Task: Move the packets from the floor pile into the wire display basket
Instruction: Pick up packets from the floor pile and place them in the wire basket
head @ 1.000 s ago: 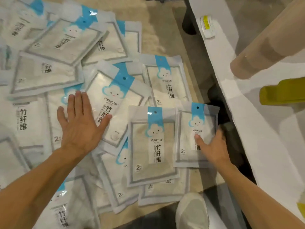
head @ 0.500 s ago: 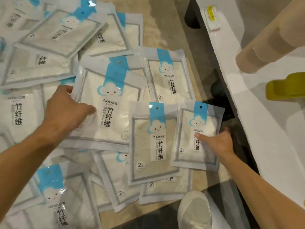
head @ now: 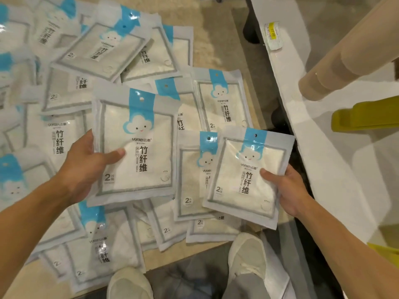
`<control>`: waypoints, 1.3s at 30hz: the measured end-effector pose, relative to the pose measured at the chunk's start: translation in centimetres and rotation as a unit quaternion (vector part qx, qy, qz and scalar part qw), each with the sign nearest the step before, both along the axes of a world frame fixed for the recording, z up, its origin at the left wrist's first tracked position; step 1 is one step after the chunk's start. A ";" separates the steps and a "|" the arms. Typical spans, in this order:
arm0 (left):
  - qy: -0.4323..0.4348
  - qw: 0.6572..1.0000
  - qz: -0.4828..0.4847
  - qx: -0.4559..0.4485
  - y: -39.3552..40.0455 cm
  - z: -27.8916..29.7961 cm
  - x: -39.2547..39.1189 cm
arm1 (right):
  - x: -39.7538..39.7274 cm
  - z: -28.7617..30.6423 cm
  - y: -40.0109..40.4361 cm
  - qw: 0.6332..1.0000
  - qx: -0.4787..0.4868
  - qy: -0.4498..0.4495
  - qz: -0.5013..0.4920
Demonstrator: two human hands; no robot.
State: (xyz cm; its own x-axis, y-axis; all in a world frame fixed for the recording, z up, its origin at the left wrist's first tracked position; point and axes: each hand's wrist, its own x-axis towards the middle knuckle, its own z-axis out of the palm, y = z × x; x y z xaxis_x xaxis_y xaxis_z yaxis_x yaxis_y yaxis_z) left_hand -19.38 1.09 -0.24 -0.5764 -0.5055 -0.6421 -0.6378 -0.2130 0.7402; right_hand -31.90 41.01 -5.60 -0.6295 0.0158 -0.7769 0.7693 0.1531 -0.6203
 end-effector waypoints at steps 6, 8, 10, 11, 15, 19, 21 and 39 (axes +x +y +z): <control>-0.004 1.000 0.030 0.005 -1.0 4.8 0.9 | -0.6 6.3 -3.0 0.999 -0.044 0.003 0.013; -0.003 0.999 0.043 0.010 -1.5 7.1 0.8 | -1.1 9.0 -4.3 0.998 -0.058 0.005 0.018; 0.000 0.998 0.055 0.011 -2.1 9.8 0.7 | -1.7 12.1 -5.7 0.997 -0.066 0.006 0.025; 0.003 0.998 0.060 0.011 -2.4 11.3 0.7 | -2.0 13.8 -6.4 0.997 -0.069 0.007 0.030; 0.025 0.998 0.064 0.013 -3.7 18.3 0.6 | -3.7 22.1 -9.1 0.995 -0.084 0.019 0.043; 0.048 0.995 0.080 0.014 -6.0 27.3 0.8 | -5.5 33.0 -12.2 0.992 -0.103 0.045 0.064; 0.067 0.994 0.090 0.010 -7.3 32.5 1.2 | -6.3 39.0 -13.9 0.988 -0.110 0.061 0.085; 0.195 0.954 0.223 -0.056 -14.2 82.7 24.2 | 5.2 88.8 -33.3 0.897 -0.213 0.188 0.340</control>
